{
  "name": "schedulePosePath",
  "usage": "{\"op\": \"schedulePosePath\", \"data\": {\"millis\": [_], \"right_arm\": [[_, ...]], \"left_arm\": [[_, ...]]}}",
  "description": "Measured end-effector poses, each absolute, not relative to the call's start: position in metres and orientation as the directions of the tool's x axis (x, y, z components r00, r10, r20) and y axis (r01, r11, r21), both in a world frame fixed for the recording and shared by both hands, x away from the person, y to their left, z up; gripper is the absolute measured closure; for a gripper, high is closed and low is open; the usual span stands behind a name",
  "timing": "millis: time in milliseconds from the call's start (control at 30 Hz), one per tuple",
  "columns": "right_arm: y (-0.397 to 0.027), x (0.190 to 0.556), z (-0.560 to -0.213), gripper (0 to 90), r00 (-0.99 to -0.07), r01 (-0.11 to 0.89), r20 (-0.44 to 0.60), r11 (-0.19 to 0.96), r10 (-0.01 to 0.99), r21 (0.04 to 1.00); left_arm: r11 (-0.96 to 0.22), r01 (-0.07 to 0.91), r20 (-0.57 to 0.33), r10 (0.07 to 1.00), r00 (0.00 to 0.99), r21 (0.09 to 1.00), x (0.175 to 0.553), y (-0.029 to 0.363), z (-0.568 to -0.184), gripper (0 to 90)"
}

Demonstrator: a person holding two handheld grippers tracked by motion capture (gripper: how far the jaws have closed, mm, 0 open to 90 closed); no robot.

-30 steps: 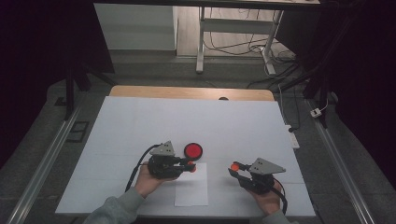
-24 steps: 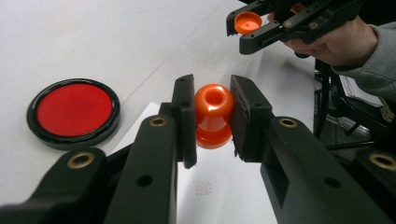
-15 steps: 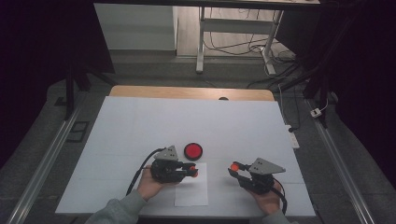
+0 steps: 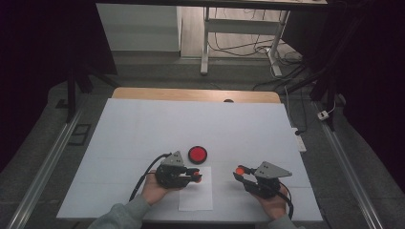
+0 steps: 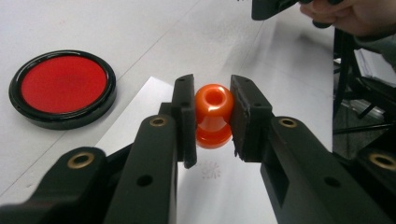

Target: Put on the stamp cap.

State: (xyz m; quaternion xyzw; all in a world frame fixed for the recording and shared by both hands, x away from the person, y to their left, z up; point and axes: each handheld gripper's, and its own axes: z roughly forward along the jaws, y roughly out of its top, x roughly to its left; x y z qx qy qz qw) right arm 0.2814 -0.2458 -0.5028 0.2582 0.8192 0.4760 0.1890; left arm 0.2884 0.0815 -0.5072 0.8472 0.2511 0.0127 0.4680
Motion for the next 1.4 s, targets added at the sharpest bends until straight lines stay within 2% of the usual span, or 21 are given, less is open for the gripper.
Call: {"op": "schedulePosePath", "data": {"millis": [367, 1400], "right_arm": [[-0.244, 0.281, -0.502, 64.4, -0.798, 0.239, -0.063, 0.411, 0.6, 0.88], [-0.245, 0.282, -0.503, 64.3, -0.799, 0.238, -0.064, 0.414, 0.597, 0.879]], "left_arm": [[-0.453, 0.412, -0.181, 0.47, 0.864, 0.791, 0.29, 0.082, -0.515, 72.5], [-0.503, 0.406, -0.151, 0.472, 0.869, 0.763, 0.289, 0.077, -0.528, 72.5]]}}
